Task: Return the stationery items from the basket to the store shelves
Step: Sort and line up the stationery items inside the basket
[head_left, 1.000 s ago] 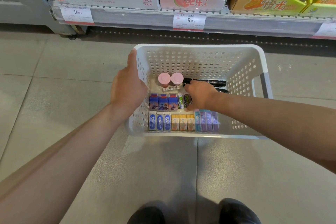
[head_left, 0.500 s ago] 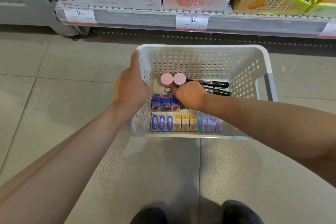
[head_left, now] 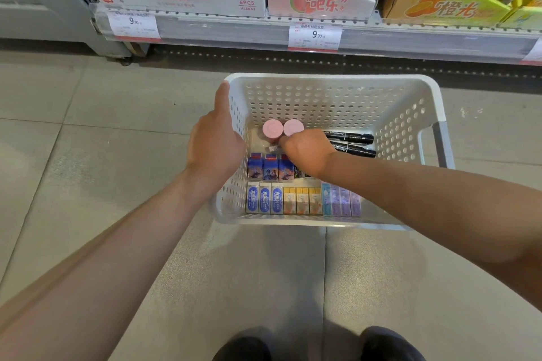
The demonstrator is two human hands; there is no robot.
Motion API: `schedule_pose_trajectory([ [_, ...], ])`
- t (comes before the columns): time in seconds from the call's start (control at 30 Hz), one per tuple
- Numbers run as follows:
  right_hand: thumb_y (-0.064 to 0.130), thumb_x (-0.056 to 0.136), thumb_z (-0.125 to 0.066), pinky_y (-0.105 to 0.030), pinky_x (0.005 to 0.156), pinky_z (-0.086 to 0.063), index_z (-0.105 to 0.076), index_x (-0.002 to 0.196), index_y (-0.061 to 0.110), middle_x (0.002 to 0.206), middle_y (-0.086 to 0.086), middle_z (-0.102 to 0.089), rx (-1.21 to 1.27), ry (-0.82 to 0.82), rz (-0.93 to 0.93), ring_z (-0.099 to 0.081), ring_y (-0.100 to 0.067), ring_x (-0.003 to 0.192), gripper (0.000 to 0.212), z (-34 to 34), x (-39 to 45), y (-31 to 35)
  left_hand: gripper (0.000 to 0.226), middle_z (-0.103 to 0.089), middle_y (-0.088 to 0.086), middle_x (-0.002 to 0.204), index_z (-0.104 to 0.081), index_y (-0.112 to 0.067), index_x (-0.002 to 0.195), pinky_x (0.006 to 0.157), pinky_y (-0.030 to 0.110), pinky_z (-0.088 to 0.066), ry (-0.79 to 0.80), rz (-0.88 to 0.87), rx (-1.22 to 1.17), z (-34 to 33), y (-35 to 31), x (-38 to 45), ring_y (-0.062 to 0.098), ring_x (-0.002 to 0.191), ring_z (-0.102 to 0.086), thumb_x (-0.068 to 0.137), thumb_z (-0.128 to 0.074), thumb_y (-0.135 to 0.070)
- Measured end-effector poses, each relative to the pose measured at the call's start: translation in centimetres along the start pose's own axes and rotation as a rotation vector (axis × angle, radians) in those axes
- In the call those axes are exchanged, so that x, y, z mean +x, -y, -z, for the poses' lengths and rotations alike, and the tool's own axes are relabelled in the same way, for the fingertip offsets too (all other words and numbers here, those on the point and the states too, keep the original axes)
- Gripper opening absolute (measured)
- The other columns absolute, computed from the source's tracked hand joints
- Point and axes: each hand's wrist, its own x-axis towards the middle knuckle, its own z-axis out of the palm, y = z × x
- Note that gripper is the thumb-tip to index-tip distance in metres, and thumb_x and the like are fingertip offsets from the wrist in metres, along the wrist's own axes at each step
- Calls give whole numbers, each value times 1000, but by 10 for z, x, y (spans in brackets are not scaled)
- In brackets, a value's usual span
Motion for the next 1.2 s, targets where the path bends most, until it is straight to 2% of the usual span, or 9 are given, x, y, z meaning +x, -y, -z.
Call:
schedule_pose_trajectory([
  [0.13, 19, 93, -46, -28, 59, -39, -56, 117, 13, 100, -9, -66, 197, -138, -50, -63, -30, 85, 26, 4, -15, -4, 75, -61, 14, 111, -11, -18, 148, 58, 30, -50, -11, -7, 16, -1, 1, 0, 22, 78, -60, 88, -53, -3],
  [0.23, 26, 84, -60, -28, 63, -45, -63, 101, 14, 99, -3, -59, 440, -186, -109, -61, -25, 86, 21, 9, -30, -13, 74, -61, 15, 109, -12, -19, 147, 60, 34, -53, -10, -10, 11, -1, 2, 0, 25, 79, -62, 87, -53, -2],
  [0.37, 9, 78, -68, -27, 67, -50, -62, 74, 11, 75, -5, -63, 1141, -31, -268, -60, -18, 75, 7, 14, -39, -27, 74, -61, 15, 108, -12, -19, 148, 64, 40, -56, -8, 1, -6, -2, 2, 1, 27, 81, -62, 88, -51, -1],
  [0.53, 6, 87, -62, -19, 71, -57, -62, 80, 7, 94, -20, -66, 1804, 289, -333, -66, -18, 83, 7, 13, -51, -39, 73, -60, 16, 106, -11, -20, 147, 62, 40, -56, -8, 7, -4, -2, 2, 0, 27, 81, -62, 88, -49, -2],
  [0.6, 7, 84, -65, -20, 71, -57, -63, 89, 10, 92, -13, -70, 1853, 319, -364, -67, -16, 81, 7, 12, -54, -43, 73, -61, 17, 102, -11, -19, 148, 61, 40, -54, -9, 0, -4, -1, 2, 1, 29, 79, -61, 88, -48, -2],
  [0.83, -5, 81, -65, -19, 68, -58, -53, 125, 22, 90, -7, -63, 1628, 305, -356, -66, -15, 75, 52, 12, -65, -49, 73, -60, 18, 100, -11, -17, 148, 61, 43, -53, -7, -17, -6, -1, 3, 0, 30, 80, -59, 87, -47, 0],
  [0.97, -9, 89, -52, -14, 58, -56, -60, 108, 13, 86, -9, -63, 1642, 288, -410, -66, -6, 58, 30, 16, -65, -53, 72, -59, 18, 101, -12, -16, 147, 58, 39, -49, -6, -22, -10, 0, 2, 0, 28, 78, -57, 86, -47, 1],
  [1.07, -10, 95, -37, -13, 48, -52, -56, 91, 12, 77, -11, -56, 1714, 306, -537, -59, -9, 57, 28, 18, -62, -58, 72, -59, 15, 100, -12, -17, 147, 58, 39, -49, -7, -26, -21, -1, 3, 0, 27, 78, -57, 86, -47, 1],
  [1.2, 2, 94, -49, -13, 51, -52, -55, 85, 8, 72, -7, -51, 1778, 286, -542, -52, -9, 61, 13, 20, -59, -67, 72, -58, 13, 99, -11, -18, 147, 62, 43, -55, -10, -16, -11, -1, 3, 1, 29, 78, -60, 87, -47, 0],
])
